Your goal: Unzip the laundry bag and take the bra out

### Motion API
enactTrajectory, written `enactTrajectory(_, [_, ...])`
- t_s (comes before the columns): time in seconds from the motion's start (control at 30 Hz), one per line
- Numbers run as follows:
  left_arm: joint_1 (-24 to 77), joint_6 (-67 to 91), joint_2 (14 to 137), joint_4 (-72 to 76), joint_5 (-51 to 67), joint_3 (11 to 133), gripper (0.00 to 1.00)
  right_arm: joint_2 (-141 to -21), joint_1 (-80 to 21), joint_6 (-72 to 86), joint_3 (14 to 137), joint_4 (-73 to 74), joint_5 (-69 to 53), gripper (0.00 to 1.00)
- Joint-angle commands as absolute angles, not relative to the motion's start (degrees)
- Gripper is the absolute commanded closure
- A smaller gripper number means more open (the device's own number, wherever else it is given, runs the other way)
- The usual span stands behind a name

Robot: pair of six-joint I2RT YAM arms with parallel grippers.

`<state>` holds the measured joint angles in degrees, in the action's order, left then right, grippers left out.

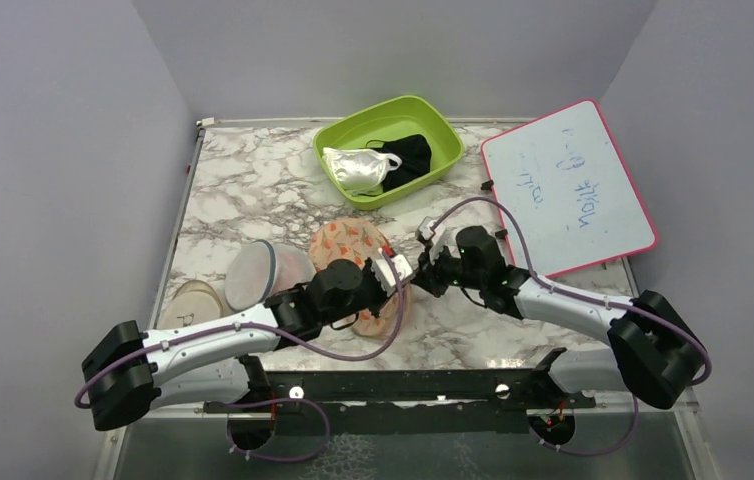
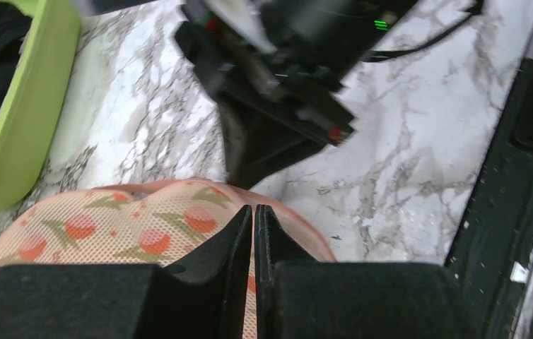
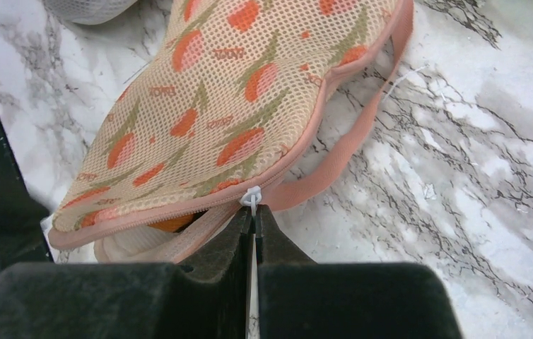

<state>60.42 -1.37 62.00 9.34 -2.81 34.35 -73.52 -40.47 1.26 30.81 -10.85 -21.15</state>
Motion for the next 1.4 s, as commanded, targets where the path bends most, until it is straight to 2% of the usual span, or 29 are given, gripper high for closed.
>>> enactTrajectory(0.0, [65.24,-6.75,58.90,9.84,-1.00,31.41,1.00,-76.05,-38.99,0.93,34.16,-10.36,-18.02,0.99])
enactTrajectory(0.17, [68.42,-6.24,58.95,10.25,-2.80,30.48,1.00,-80.51,-35.15,0.01,36.44,-12.73,-17.98,0.99])
enactTrajectory(0.43, [69.30,-1.27,58.69,9.75,-6.40,29.75,1.00,-85.49,-34.80,0.09,39.09,-15.79,-23.04,0.99])
enactTrajectory(0.47, [69.26,0.32,58.94,9.16,-8.12,30.49,0.92,-84.71,-34.80,0.35,38.68,-15.50,-23.51,0.99])
enactTrajectory(0.5, [69.30,2.17,59.34,8.78,-10.17,31.27,0.78,-83.74,-34.83,0.49,38.28,-15.01,-24.18,0.99])
enactTrajectory(0.53, [69.31,3.89,60.08,8.70,-12.26,32.17,0.69,-82.68,-34.88,0.52,37.59,-14.57,-25.19,0.99])
enactTrajectory(0.6, [69.26,6.82,62.01,9.53,-14.29,33.90,0.52,-80.26,-34.97,0.59,36.29,-13.62,-27.19,0.99])
enactTrajectory(0.63, [69.23,11.87,66.72,10.44,-20.45,36.93,0.35,-77.16,-35.21,0.91,34.59,-11.88,-28.45,0.99])
enactTrajectory(0.7, [69.18,13.24,70.20,10.13,-24.06,39.09,0.28,-75.33,-35.44,1.19,33.63,-11.57,-28.87,0.99])
enactTrajectory(0.8, [69.09,13.29,75.06,7.56,-28.71,42.91,0.27,-73.39,-35.74,1.86,32.31,-11.91,-29.31,0.99])
enactTrajectory(0.9, [68.85,11.91,76.69,6.77,-31.96,44.36,0.33,-72.63,-35.86,1.93,31.97,-11.59,-29.10,0.99])
enactTrajectory(0.97, [68.65,11.27,76.24,6.67,-33.03,44.46,0.41,-72.32,-35.86,1.85,31.86,-11.40,-28.95,0.99])
enactTrajectory(1.03, [68.64,11.32,74.53,7.77,-32.84,43.20,0.44,-71.74,-35.86,1.85,31.73,-11.55,-28.96,0.99])
enactTrajectory(1.17, [68.52,13.80,70.34,10.07,-29.37,39.22,0.35,-71.76,-35.86,1.78,31.79,-11.87,-29.04,0.99])
enactTrajectory(1.33, [68.23,15.71,70.51,7.36,-26.83,38.70,0.35,-71.86,-35.90,1.93,32.17,-12.02,-29.67,0.99])
enactTrajectory(1.37, [68.15,15.96,70.83,7.02,-27.06,38.80,0.37,-71.81,-35.84,1.87,32.21,-11.90,-29.69,0.99])
